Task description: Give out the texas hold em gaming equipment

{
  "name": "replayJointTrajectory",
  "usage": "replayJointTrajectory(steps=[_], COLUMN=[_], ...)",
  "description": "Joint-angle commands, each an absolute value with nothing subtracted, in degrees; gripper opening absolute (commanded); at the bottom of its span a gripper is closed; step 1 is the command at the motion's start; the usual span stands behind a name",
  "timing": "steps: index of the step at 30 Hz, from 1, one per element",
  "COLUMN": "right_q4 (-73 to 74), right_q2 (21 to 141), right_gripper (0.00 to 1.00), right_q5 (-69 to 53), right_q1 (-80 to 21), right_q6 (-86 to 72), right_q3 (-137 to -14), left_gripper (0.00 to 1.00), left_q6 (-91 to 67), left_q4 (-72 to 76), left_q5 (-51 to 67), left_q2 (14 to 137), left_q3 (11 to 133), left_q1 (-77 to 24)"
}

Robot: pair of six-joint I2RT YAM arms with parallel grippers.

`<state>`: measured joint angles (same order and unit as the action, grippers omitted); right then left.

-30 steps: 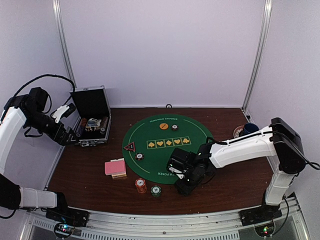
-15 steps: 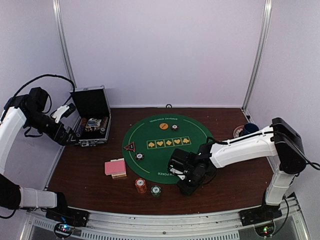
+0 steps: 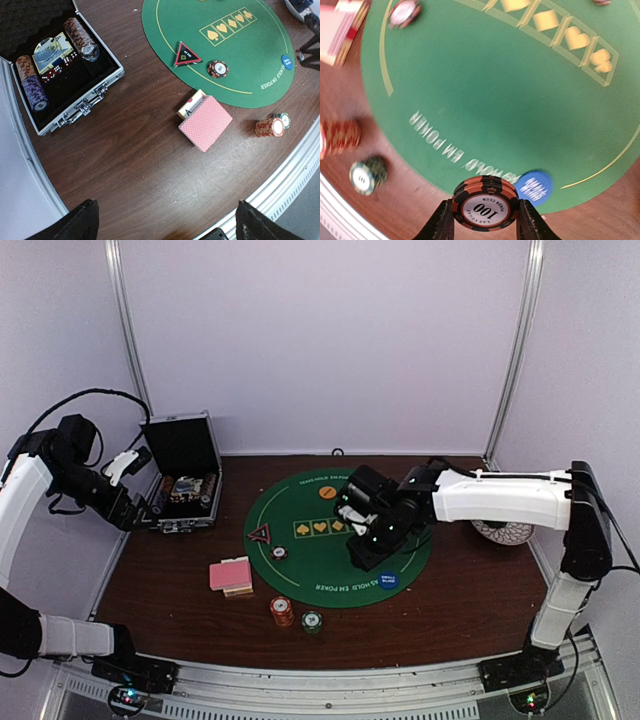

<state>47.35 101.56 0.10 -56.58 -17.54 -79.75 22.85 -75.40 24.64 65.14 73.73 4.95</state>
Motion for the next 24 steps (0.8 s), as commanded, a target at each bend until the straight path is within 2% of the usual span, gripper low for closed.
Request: replayJointTrajectory(steps=[1,9,19,22,24], right_q4=[48.0,43.6,40.4,39.7,39.7], right_q2=[102.2,109.8,115.1,115.8,116.5], right_gripper=[0.15,0.14,0.15,0.21,0.32], right_q5=[4.2,5.6,5.1,5.1,5.0], right_q1=[-50.1,-42.4,-40.3,-39.9,-39.8], right_q6=[-15.9,-16.5,-17.6,-17.7,-17.5], right_q3=[-83.3,-84.2,-82.4,-82.2,-82.6], left_gripper=[0.97,0.98,0.98,0.98,0.98], left_q6=[23.6,23.8,23.9,23.9,23.9], left_q4=[-75.9,-75.9,-75.9,-75.9,-75.9], left_q5=[25.1,24.8,25.2,25.1,25.1], left_q2=[64.5,64.4,64.7,64.7,64.7], left_q3=[75.1,75.0,75.1,75.1,75.1], left_q1=[5.3,5.3,5.3,5.3,5.3])
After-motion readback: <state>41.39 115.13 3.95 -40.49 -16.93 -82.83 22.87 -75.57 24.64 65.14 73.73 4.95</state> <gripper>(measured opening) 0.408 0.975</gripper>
